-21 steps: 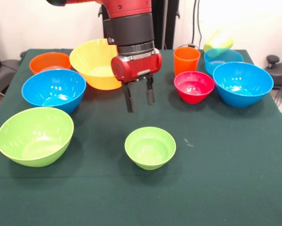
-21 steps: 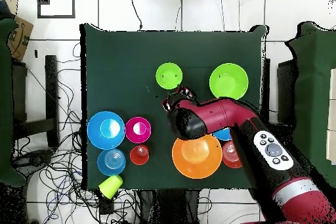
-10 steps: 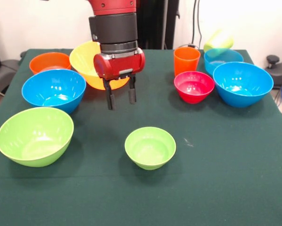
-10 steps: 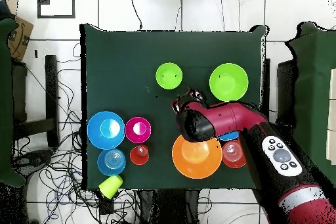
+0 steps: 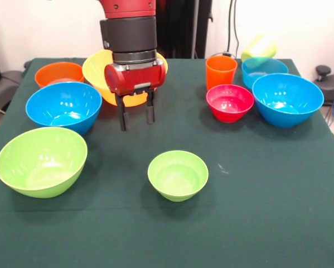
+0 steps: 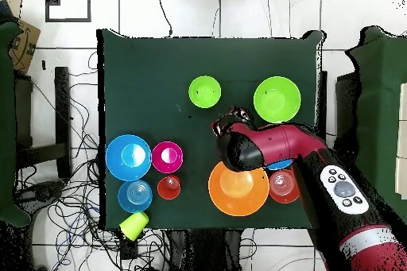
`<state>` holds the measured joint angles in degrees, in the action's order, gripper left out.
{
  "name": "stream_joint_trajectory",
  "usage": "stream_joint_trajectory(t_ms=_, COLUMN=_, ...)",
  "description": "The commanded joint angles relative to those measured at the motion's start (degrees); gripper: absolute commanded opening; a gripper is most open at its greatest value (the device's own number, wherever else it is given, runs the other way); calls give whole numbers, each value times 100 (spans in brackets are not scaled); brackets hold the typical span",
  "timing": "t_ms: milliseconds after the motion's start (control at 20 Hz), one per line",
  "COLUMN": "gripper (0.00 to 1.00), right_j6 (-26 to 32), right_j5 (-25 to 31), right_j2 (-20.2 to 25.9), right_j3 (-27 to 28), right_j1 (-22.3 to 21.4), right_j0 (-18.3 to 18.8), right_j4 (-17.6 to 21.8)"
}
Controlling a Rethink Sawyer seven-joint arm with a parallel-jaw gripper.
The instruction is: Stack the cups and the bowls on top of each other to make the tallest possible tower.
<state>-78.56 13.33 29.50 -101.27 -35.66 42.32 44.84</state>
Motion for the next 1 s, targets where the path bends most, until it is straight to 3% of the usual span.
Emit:
stream_joint_trajectory(t_ms=50, gripper=100, right_j6=277, right_j5=922, right_j2=-136, right_j3=293, right_j1=137, right_j0=-94, right_j4=132)
stream_joint_trajectory(t_ms=800, gripper=100, right_j6=225, right_j5=1004, right_j2=-127, right_j3=354, right_j1=174, right_j0=-129, right_j4=125)
stream_joint_trajectory(t_ms=1000, gripper=100, right_j6=281, right_j5=1221, right_j2=20, right_j3=262, right_j1=142, right_j0=-63, right_j4=-66)
